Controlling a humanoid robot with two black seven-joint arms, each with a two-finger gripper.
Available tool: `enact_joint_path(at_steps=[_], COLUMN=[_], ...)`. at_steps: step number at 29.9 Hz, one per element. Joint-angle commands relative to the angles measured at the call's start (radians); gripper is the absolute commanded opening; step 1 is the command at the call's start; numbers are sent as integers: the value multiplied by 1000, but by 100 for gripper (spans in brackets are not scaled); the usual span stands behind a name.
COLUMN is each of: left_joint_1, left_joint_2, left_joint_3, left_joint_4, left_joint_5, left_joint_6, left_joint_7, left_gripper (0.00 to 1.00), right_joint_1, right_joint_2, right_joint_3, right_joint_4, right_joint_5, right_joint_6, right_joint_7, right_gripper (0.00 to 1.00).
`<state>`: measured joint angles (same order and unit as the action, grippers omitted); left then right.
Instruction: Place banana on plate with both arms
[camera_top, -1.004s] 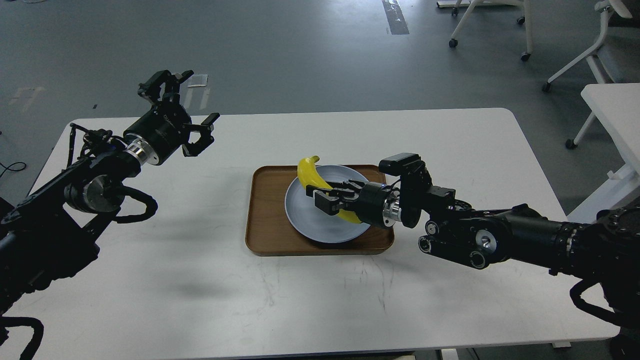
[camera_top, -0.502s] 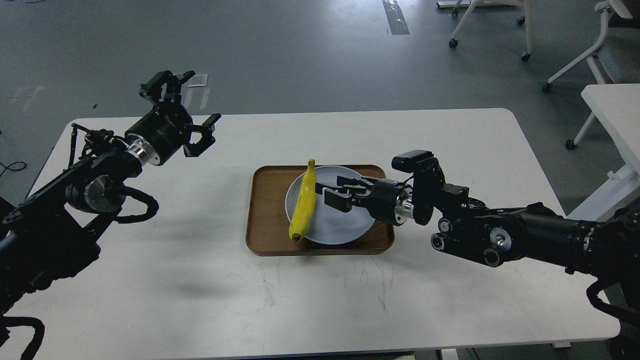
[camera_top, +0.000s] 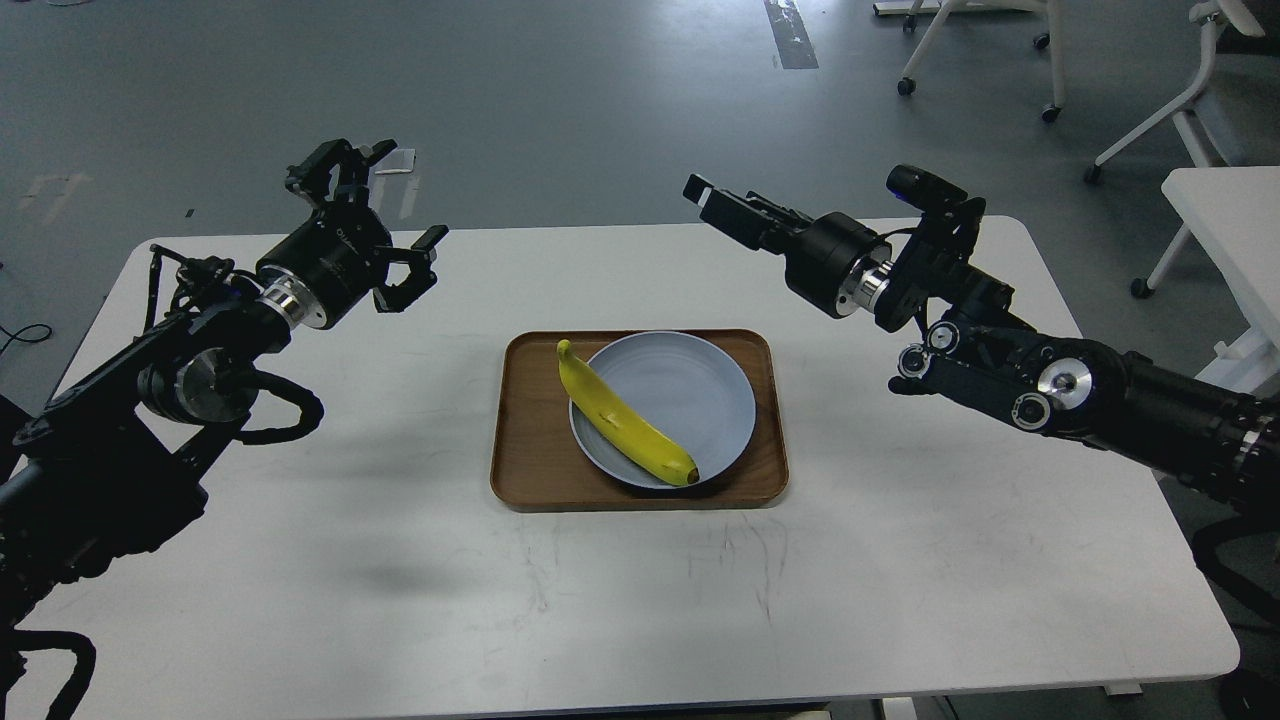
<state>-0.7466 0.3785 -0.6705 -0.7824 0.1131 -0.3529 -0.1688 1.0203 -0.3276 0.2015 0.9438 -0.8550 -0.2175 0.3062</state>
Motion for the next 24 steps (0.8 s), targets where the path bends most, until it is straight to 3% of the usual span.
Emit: enact_joint_path(at_steps=[1, 8, 12, 13, 18, 24], left_joint_1=[-2, 4, 9, 9, 19, 23], left_joint_2=[-10, -35, -46, -47, -44, -44], left_joint_3=[0, 0, -3, -4, -14, -12], left_joint_4=[0, -5, -8, -8, -12, -12], left_joint_5=[2, -1, -12, -13, -16, -15], left_joint_6=[0, 0, 0, -1, -6, -8], left_joint_7=[0, 0, -1, -3, -3, -1], left_gripper=[98, 98, 98, 98, 98, 98], right_joint_1=[-6, -11, -60, -71, -123, -143], right_joint_2=[-1, -21, -36, -36, -36, -38], right_joint_3=[41, 136, 249, 274, 369, 378], right_joint_4=[4, 7, 7, 7, 4, -2], right_joint_5=[199, 617, 829, 843, 864, 861], right_joint_6=[3, 64, 184, 193, 185, 196], right_joint_7=[-3, -18, -111, -139, -193, -184], right_gripper=[97, 99, 99, 99, 100, 100])
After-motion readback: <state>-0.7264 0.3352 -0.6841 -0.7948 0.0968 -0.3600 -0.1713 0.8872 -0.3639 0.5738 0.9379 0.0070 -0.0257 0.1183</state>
